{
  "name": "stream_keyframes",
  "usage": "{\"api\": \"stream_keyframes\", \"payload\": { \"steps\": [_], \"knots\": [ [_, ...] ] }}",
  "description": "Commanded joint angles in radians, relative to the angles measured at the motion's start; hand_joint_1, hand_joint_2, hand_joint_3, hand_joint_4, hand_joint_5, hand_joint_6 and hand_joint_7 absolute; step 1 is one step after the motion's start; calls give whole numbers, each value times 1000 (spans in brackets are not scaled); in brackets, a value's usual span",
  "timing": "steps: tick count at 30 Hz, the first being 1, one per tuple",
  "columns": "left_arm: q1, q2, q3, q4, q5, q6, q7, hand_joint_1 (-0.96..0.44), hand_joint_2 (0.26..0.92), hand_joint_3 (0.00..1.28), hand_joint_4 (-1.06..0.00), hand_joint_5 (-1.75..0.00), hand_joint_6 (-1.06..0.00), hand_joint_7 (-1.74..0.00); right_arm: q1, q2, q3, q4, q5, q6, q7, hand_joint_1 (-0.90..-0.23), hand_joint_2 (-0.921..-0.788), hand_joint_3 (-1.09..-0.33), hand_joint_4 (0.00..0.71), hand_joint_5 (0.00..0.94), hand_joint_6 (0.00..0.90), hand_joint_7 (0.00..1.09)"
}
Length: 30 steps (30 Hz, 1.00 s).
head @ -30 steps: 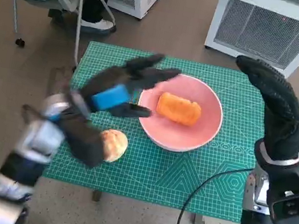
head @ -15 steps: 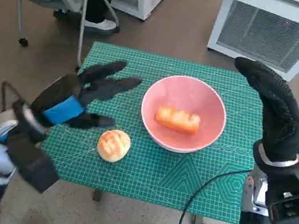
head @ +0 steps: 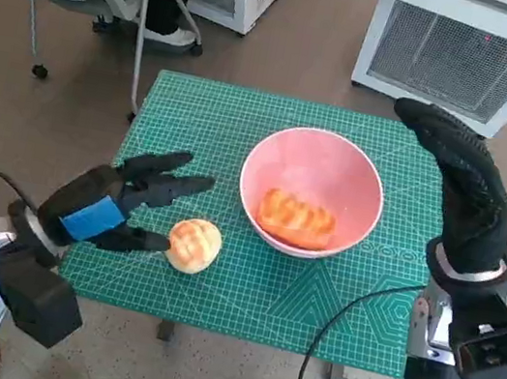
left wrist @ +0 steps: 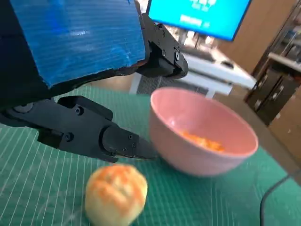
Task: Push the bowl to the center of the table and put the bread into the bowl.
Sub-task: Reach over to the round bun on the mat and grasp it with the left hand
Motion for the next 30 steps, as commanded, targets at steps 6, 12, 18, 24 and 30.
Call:
{"api": "stream_keyframes", "payload": {
  "steps": [6, 12, 18, 24, 30],
  "knots": [
    [-5, -6, -78, 76, 47, 44, -31, -312, 904, 0, -301, 0, -444, -4, 4, -5, 4, 21, 16, 5, 26, -569, -921, -759, 255, 0, 56, 515],
    [-39, -14, -131, 128, 84, 100, -55, -285, 894, 0, -279, 0, -409, 0, 4, -11, 1, 19, 13, 7, 29, -569, -921, -758, 255, 0, 54, 518],
    [-80, -29, -175, 174, 106, 169, -84, -236, 879, 0, -261, 0, -388, 0, 1, -16, 1, 21, 10, 9, 32, -578, -921, -759, 255, 0, 52, 523],
    [-123, -47, -223, 231, 143, 248, -113, -197, 873, 0, -248, 0, -371, 0, -3, -18, 0, 28, 7, 5, 34, -583, -921, -758, 255, 0, 49, 527],
    [-137, -47, -265, 234, 188, 322, -137, -126, 871, 0, -294, -20, -413, -23, -5, -22, 1, 28, 11, 10, 41, -583, -921, -758, 257, 1, 47, 531]
  ]
}}
